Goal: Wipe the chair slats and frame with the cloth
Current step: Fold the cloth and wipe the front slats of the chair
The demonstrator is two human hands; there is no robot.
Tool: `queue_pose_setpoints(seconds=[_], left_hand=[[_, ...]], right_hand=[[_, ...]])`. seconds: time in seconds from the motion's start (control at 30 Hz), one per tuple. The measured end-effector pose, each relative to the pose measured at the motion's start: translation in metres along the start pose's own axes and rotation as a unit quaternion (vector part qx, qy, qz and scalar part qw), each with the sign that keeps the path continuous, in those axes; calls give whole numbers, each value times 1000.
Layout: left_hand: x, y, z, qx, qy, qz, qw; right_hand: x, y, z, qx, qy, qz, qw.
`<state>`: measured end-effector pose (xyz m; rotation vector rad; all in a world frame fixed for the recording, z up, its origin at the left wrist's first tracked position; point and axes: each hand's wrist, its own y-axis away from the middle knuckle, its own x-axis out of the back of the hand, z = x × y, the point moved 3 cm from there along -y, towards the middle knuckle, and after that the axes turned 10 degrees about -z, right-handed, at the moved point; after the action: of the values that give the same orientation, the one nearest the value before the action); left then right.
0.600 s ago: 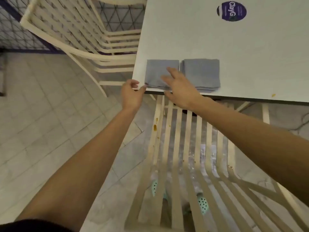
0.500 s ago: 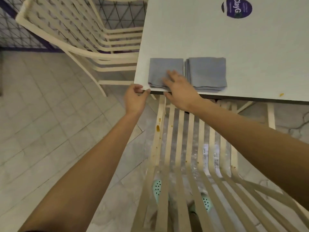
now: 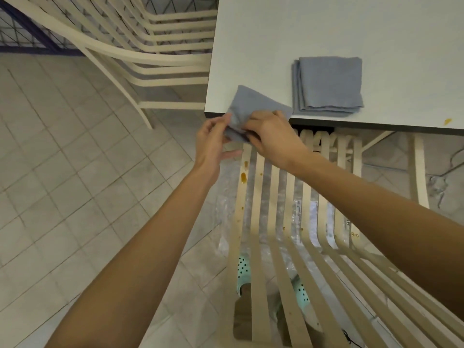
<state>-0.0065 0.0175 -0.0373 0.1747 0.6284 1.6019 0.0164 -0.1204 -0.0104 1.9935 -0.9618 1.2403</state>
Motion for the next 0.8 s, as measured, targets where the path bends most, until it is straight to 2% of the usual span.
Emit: queue_pose_setpoints(seconds=[0.13, 0.2, 0.23, 0.33, 0.4, 0.43, 0.47, 0.63, 0.7, 0.8], left_hand=[[10, 24, -19, 36, 11, -26, 999], [17, 41, -30, 48, 23, -38, 998], [18, 51, -35, 50, 34, -40, 997], [18, 79, -44, 57, 76, -26, 995], [14, 96, -55, 59, 104, -46, 992], [10, 105, -61, 66, 97, -67, 991], [6, 113, -67, 78, 75, -84, 991], [16, 141, -75, 123, -57, -107, 985], [35, 148, -76, 105, -108, -74, 986], [65, 147, -93, 111, -134, 37, 984]], right_hand=[[-15, 32, -18, 4, -132, 9, 991], [-23, 52, -27, -18, -228, 6, 973], [-27, 63, -32, -56, -308, 10, 950], [-40, 91, -47, -180, -547, 30, 817], [-49, 105, -57, -221, -615, 17, 757], [-52, 110, -61, -226, -632, 9, 741], [-54, 114, -64, -226, -633, 2, 740], [-61, 135, -58, -215, -555, 1, 803], [-65, 146, -54, -200, -506, 2, 839], [-73, 158, -55, -148, -427, -20, 892]])
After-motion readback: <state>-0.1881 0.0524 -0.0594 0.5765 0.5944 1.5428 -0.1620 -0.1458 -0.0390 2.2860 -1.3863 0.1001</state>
